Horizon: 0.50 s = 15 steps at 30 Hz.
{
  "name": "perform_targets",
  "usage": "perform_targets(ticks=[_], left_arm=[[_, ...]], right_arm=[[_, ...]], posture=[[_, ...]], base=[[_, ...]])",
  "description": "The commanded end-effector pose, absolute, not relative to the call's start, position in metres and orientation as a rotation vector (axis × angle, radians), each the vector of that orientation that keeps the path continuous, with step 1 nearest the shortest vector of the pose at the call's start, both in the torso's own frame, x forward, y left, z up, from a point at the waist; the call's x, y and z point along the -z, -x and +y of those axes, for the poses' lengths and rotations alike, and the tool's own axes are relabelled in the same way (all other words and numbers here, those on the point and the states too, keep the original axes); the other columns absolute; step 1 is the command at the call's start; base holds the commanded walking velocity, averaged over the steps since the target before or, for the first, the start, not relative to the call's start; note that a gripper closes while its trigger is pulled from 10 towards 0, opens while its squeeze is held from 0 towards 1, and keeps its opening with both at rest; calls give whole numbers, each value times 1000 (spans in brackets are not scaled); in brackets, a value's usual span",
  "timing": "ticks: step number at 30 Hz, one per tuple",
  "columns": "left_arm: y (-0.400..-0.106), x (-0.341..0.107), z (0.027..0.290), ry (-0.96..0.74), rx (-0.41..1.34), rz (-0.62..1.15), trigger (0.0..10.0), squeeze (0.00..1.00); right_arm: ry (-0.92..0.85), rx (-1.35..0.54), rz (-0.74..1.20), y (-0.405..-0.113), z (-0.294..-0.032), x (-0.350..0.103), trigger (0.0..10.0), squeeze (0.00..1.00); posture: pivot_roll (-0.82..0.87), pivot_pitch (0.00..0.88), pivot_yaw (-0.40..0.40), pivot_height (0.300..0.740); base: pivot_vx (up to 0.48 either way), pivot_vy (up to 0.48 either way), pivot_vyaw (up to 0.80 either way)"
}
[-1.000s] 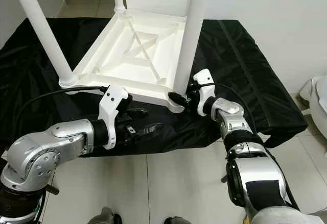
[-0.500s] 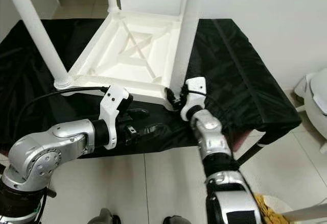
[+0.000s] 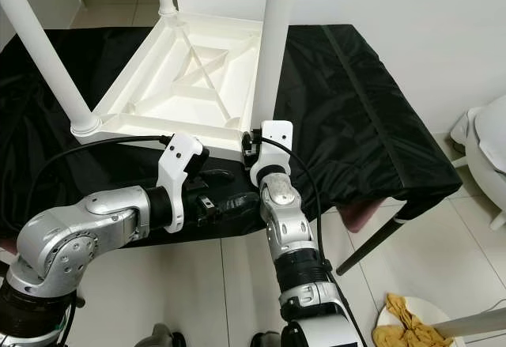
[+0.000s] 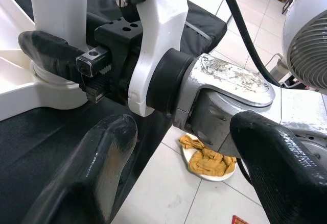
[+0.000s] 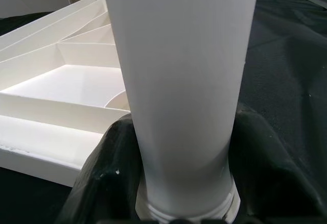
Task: Building children table
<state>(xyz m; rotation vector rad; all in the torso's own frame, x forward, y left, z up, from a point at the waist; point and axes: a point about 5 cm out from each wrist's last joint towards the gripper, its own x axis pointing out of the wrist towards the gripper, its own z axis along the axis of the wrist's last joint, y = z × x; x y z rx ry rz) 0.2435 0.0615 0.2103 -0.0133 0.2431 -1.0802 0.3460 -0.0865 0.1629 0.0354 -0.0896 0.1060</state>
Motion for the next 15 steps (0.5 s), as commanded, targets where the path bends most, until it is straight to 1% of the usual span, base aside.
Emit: perform_targets(ticks=[1,2,3,5,6,8,12,13,15], left_arm=[[-242,-208,60,14,1090,253,10000,0],[-242,-208,60,14,1090,253,10000,0],[-241,-207,60,16,1090,254,10000,0],[-241,-207,60,17,1090,254,10000,0],[-241,-207,61,17,1088,256,10000,0],[-241,-206,61,16,1087,257,10000,0],[-241,-206,61,16,1087,258,10000,0],[-241,-205,60,5,1086,265,10000,0],[-241,-204,60,4,1086,267,10000,0]], right_arm=[[-48,-56,-82,-345,-94,-163,4980,0],[-48,-56,-82,-345,-94,-163,4980,0],[-62,-57,-77,-344,-94,-163,10000,0],[-66,-59,-74,-344,-96,-163,10000,0],[-74,-60,-78,-343,-98,-163,10000,1000],[-81,-58,-89,-343,-104,-166,10000,1000],[-90,-72,-94,-342,-106,-167,10000,1000],[-90,-114,-109,-341,-111,-169,10000,1000],[-95,-128,-115,-341,-114,-169,10000,1000]], posture=[[-29,111,-3,740],[-29,111,-3,740],[-30,112,-4,740],[-30,112,-4,740],[-31,114,-4,740],[-32,115,-3,740],[-32,115,-3,740],[-40,117,-6,740],[-41,115,-7,740]], base=[[0,0,0],[0,0,0],[0,0,0],[0,0,0],[0,0,0],[0,0,0],[0,0,0],[0,0,0],[0,0,0]])
